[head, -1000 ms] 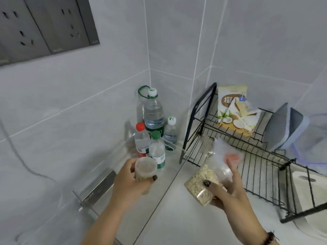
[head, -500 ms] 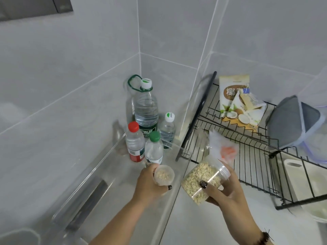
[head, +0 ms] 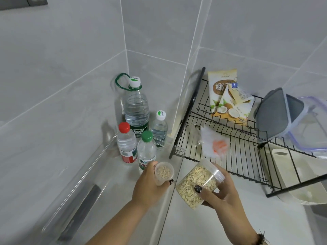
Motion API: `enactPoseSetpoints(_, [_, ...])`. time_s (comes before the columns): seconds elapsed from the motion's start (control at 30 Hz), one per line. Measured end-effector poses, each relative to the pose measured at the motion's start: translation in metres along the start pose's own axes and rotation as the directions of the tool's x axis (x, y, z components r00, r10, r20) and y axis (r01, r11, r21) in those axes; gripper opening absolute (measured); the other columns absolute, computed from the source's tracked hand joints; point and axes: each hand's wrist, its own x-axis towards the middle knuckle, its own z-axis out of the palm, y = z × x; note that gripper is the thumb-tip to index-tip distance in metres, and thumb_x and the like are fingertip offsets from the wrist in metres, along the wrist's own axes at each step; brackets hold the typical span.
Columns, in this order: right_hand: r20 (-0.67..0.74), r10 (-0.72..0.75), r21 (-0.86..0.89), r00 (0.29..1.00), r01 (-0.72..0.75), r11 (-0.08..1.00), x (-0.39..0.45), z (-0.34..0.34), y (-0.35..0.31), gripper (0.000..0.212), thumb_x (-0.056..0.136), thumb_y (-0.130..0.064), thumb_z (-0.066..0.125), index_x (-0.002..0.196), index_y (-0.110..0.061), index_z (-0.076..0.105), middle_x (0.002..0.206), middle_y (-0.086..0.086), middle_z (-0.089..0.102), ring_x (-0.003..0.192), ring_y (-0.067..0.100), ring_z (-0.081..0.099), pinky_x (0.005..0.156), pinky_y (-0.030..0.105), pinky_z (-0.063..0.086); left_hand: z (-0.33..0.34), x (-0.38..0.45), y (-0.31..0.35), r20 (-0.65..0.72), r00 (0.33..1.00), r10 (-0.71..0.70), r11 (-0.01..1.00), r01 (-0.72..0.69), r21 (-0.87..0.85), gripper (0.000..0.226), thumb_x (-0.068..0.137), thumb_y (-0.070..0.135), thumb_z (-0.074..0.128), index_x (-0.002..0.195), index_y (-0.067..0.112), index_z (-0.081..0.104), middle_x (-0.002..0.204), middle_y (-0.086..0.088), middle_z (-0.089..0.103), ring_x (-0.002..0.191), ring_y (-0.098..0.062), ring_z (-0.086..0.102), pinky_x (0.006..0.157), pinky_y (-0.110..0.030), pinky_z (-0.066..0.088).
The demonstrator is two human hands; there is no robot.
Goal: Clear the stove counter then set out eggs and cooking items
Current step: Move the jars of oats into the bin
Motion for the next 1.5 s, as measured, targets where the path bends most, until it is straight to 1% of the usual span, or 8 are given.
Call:
enactPoseSetpoints(0.33, [-0.048, 0.002, 0.009, 0.999, -0.002, 1.0, -0.002, -0.014, 0.002, 0.08, 0.046, -0.029, 0.084, 0.12, -0.033, 0.055, 0.106, 0.002, 0.069, 0.089, 0.027, 0.072, 0.068, 0.036, 0.059, -0.01, 0.023, 0.004, 0.136, 0.985, 0.104, 0.98, -0.125, 0.156, 0.07, 0.084, 0.034, 0.071, 0.145, 0.031, 0.038, 0.136, 0.008, 0.053, 0.125, -0.012, 0.05, 0.099, -0.031, 0.048])
enactPoseSetpoints(0.53, [-0.023, -0.023, -0.048, 0.999, 0.022, 0.999, 0.008, -0.009, 0.0, 0.066, 0.073, 0.008, 0.075, 0.123, -0.029, 0.051, 0.106, -0.003, 0.07, 0.089, 0.023, 0.072, 0.068, 0.032, 0.058, -0.018, 0.023, 0.014, 0.177, 0.98, 0.088, 0.954, -0.134, 0.269, 0.074, 0.088, 0.032, 0.066, 0.151, 0.03, 0.028, 0.14, 0.001, 0.053, 0.127, -0.017, 0.051, 0.1, -0.031, 0.047])
enactPoseSetpoints(0.7, [0.056, -0.076, -0.126, 0.996, 0.083, 0.989, 0.018, 0.008, -0.001, 0.082, 0.063, -0.011, 0.081, 0.131, -0.036, 0.042, 0.119, -0.004, 0.063, 0.095, 0.021, 0.07, 0.075, 0.035, 0.059, -0.04, 0.002, 0.024, 0.128, 0.991, 0.033, 0.904, -0.084, 0.419, 0.058, 0.09, 0.04, 0.061, 0.143, 0.036, 0.039, 0.12, 0.005, 0.066, 0.107, -0.014, 0.063, 0.088, -0.033, 0.053])
enactPoseSetpoints(0.87, [0.127, -0.178, -0.379, 0.976, 0.214, 0.901, 0.03, 0.034, 0.002, 0.103, 0.062, -0.027, 0.083, 0.144, -0.042, 0.023, 0.125, -0.023, 0.052, 0.098, 0.008, 0.067, 0.084, 0.032, 0.058, -0.075, -0.029, 0.059, -0.138, 0.99, -0.034, 0.98, 0.006, -0.198, 0.021, 0.085, 0.016, 0.07, 0.1, 0.03, 0.072, 0.087, 0.018, 0.072, 0.082, 0.006, 0.066, 0.07, -0.008, 0.047])
enactPoseSetpoints(1.0, [0.183, -0.244, -0.5, 0.952, 0.304, 0.811, 0.032, 0.052, 0.011, 0.115, 0.058, -0.055, 0.077, 0.149, -0.042, 0.008, 0.126, -0.036, 0.044, 0.103, -0.002, 0.061, 0.083, 0.014, 0.051, -0.095, -0.041, 0.082, -0.008, 1.0, 0.0, 0.913, -0.003, -0.407, 0.038, 0.078, 0.026, 0.079, 0.113, 0.035, 0.064, 0.103, 0.018, 0.07, 0.097, 0.004, 0.065, 0.074, -0.013, 0.05])
enactPoseSetpoints(1.2, [0.289, -0.254, -0.604, 0.923, 0.382, 0.699, 0.033, 0.064, 0.027, 0.118, 0.062, -0.055, 0.07, 0.147, -0.045, -0.011, 0.123, -0.043, 0.04, 0.113, -0.002, 0.054, 0.092, 0.016, 0.047, -0.097, -0.052, 0.071, 0.066, 0.997, 0.045, 0.988, -0.035, -0.15, 0.066, 0.064, 0.035, 0.084, 0.119, 0.051, 0.051, 0.112, 0.033, 0.058, 0.105, 0.01, 0.057, 0.083, -0.018, 0.05])
enactPoseSetpoints(1.33, [0.337, -0.284, -0.666, 0.898, 0.44, 0.602, 0.029, 0.066, 0.028, 0.111, 0.062, -0.059, 0.06, 0.15, -0.024, 0.005, 0.113, -0.049, 0.035, 0.115, 0.001, 0.048, 0.094, 0.027, 0.044, -0.095, -0.052, 0.063, 0.056, 0.997, 0.043, 0.999, -0.042, -0.02, 0.069, 0.056, 0.046, 0.08, 0.117, 0.053, 0.049, 0.109, 0.034, 0.059, 0.096, 0.011, 0.059, 0.082, -0.023, 0.054])
enactPoseSetpoints(1.5, [0.415, -0.167, -0.658, 0.894, 0.422, 0.624, 0.033, 0.059, 0.033, 0.094, 0.072, -0.041, 0.064, 0.149, -0.028, 0.011, 0.134, -0.025, 0.04, 0.128, 0.003, 0.04, 0.107, 0.025, 0.035, -0.097, -0.042, 0.059, 0.109, 0.994, 0.012, 0.999, -0.017, 0.043, 0.06, 0.049, 0.047, 0.081, 0.102, 0.046, 0.054, 0.099, 0.033, 0.061, 0.082, 0.009, 0.064, 0.073, -0.023, 0.055])
